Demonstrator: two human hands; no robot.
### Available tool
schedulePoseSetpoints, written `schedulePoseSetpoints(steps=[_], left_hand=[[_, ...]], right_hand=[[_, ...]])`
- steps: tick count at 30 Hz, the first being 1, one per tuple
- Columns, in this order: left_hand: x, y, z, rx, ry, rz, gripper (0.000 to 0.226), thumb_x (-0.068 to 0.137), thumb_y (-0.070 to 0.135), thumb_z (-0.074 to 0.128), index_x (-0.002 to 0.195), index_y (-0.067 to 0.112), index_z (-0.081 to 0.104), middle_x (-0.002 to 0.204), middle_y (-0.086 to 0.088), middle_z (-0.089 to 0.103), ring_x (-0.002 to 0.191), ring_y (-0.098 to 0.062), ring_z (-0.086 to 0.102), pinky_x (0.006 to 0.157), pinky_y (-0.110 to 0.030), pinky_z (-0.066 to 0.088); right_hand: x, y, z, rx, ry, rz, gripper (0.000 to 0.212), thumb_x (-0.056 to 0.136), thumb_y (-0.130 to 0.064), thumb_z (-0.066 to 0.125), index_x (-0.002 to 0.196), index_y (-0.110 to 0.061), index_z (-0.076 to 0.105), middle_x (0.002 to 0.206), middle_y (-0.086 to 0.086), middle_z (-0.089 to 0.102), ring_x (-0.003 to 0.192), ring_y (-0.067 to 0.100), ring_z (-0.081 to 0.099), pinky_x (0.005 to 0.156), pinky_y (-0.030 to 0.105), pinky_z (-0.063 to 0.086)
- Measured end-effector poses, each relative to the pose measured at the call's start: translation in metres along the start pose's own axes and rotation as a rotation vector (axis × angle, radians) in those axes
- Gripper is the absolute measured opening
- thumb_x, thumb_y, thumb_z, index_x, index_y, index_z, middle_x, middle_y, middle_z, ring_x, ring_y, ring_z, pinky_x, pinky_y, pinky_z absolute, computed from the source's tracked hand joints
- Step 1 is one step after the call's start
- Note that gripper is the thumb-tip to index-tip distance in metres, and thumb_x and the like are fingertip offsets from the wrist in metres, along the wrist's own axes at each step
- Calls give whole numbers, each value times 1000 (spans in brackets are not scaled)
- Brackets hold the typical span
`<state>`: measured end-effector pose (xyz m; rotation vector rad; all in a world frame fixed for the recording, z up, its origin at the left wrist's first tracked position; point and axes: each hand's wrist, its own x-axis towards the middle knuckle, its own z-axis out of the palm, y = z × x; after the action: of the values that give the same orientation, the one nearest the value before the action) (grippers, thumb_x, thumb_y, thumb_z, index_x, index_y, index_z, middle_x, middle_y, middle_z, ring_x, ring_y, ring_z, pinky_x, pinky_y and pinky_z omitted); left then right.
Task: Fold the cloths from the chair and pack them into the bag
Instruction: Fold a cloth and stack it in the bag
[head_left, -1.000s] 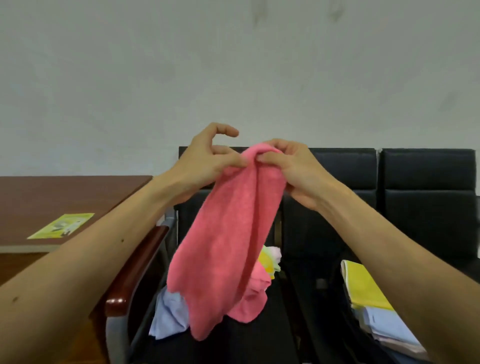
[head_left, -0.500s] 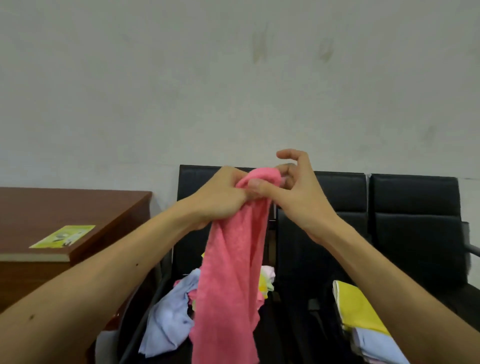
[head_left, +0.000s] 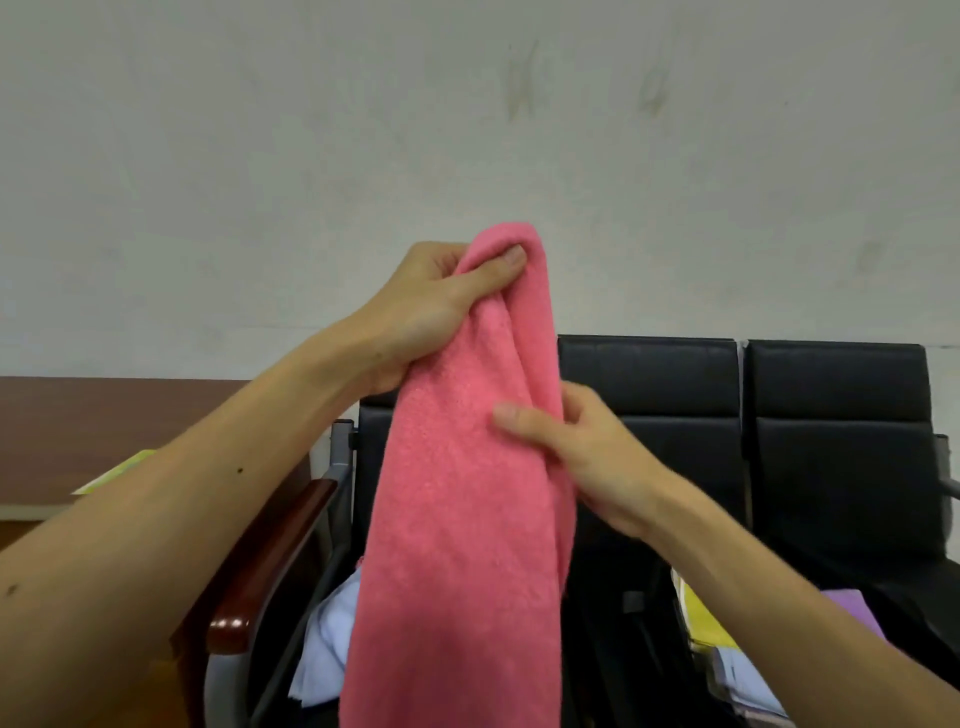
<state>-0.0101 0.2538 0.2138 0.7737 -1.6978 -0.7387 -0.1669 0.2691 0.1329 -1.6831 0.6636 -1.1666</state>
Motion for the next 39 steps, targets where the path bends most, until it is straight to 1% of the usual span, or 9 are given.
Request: schedulePoseSetpoints(steps=[5,8,11,14,19,25,30,35,39], left_hand=[[-5,-13,11,41,-148,-53,52,80,61,53,94,13,66,78,-1,69,71,-15,66,65,-30,57],[-10,-31,2,-59,-249,-182,84,69,77,52,116,10,67,108,-10,74,97,-23,70,91,-43,57],[-27,-61,-21,-99,-495,-269,76,58,55,90,114,9,68,109,-8,73,97,-21,70,90,-39,58],[-44,-86,-40,-26,-787,-401,93,51,41,97,122,-6,60,117,-20,68,103,-32,67,90,-41,57],[-58,-102,-73,127,-1003,-456,43,74,24,86,110,5,72,111,-17,72,103,-34,68,92,-43,54],[-74,-121,-95,153,-680,-537,32,98,17,59,125,-1,59,123,-19,66,116,-30,63,104,-43,49],[-83,-143,-95,365,-239,-311,13,94,7,62,90,17,70,84,6,69,83,-6,61,72,-13,46],[-100,-150,-95,600,-178,-313,7,84,16,76,79,18,79,78,3,74,75,-3,67,68,-16,47],[-133,-176,-101,267,-152,-562,24,69,31,88,67,10,76,63,-4,64,58,-11,60,53,-18,47]], right_hand=[[11,-38,2,88,81,-55,21,93,-27,60,101,-12,73,96,5,76,88,12,71,77,22,55],[11,-45,-3,116,84,-52,23,97,-28,55,88,-16,72,85,-3,75,78,7,69,72,20,56],[13,-45,-10,112,191,-45,24,98,-31,57,80,-17,66,68,-7,64,63,4,60,61,21,52],[12,-50,-23,186,265,-51,14,97,-27,58,92,-17,68,74,-5,65,66,6,61,63,21,53],[6,-46,-44,198,303,-100,11,95,-24,60,94,-19,70,79,-5,66,69,6,62,65,21,53],[-17,-15,-71,174,383,-69,19,86,-30,59,95,-16,69,77,-7,72,68,2,65,63,17,54],[-49,46,-75,186,527,201,21,98,-25,56,99,-12,72,78,-2,74,67,6,65,55,18,53],[-82,92,-61,-248,263,334,15,80,-25,74,85,-11,77,73,0,74,64,7,64,53,16,48],[-86,120,-65,-130,513,287,21,94,-18,64,76,-14,74,66,-4,71,59,6,60,54,22,49]])
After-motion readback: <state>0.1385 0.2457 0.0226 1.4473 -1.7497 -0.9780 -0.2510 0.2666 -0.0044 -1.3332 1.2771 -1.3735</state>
